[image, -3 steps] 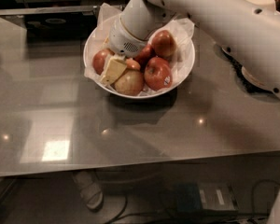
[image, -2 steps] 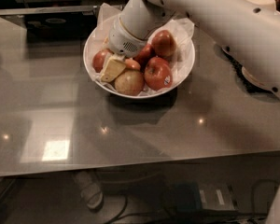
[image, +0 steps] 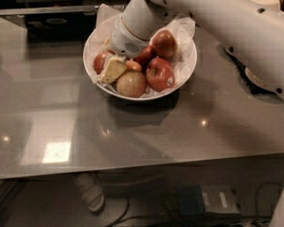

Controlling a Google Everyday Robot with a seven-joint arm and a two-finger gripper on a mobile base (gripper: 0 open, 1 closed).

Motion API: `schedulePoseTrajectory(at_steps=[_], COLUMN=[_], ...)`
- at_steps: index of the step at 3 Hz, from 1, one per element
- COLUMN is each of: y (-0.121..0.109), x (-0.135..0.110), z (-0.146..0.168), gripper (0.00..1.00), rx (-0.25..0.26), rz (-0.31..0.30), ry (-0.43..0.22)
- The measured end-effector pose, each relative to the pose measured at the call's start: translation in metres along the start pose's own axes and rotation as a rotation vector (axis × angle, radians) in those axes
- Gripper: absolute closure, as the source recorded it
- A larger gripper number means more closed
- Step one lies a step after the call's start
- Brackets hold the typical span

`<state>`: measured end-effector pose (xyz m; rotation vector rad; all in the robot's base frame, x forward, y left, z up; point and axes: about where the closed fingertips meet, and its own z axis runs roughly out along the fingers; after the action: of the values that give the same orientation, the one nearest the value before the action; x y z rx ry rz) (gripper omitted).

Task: Pick apple from white bowl

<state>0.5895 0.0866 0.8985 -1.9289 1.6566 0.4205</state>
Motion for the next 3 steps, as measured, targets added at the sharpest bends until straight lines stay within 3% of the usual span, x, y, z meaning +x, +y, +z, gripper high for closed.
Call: schedulePoseTrajectory(at_steps=[2,3], y=[-0.005,-0.006], x=[-0.015,-0.017], z=[-0.021,-0.026], gripper=[1.0,1.0], rx=[0.01,0.016], rz=[-0.024,-0.03], ry=[-0.096,-0.113])
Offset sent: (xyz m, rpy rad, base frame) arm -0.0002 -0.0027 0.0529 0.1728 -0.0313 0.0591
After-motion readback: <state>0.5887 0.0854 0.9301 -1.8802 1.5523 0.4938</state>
